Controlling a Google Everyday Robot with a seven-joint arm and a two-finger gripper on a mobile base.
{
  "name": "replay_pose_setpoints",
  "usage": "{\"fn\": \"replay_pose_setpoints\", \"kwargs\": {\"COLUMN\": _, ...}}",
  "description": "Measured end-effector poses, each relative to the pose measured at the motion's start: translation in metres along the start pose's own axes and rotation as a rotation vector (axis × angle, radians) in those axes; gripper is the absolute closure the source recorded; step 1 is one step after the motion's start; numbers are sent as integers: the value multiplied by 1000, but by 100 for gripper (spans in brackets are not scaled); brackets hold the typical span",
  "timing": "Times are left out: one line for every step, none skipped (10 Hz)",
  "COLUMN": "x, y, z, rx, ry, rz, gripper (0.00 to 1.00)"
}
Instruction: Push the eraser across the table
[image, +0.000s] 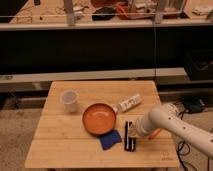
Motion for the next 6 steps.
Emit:
{"fn": "replay_pose_setpoints", "kwargs": {"x": 5, "y": 0, "z": -3, "rx": 1, "ry": -3, "rz": 11, "gripper": 100}}
{"fn": "replay_pose_setpoints", "kwargs": {"x": 10, "y": 0, "z": -6, "rx": 1, "ry": -4, "rz": 19, "gripper": 100}}
{"fn": "replay_pose_setpoints", "kwargs": {"x": 13, "y": 0, "z": -7, "rx": 0, "ry": -5, "rz": 25, "gripper": 100}}
{"fn": "replay_pose_setpoints", "kwargs": {"x": 12, "y": 1, "z": -7, "rx": -3, "ry": -7, "rz": 24, "gripper": 100}}
{"fn": "replay_pose_setpoints", "kwargs": {"x": 11, "y": 1, "z": -7, "rx": -3, "ry": -9, "rz": 25, "gripper": 100}}
{"fn": "replay_pose_setpoints", "kwargs": {"x": 14, "y": 4, "z": -8, "rx": -4, "ry": -12, "rz": 27, "gripper": 100}}
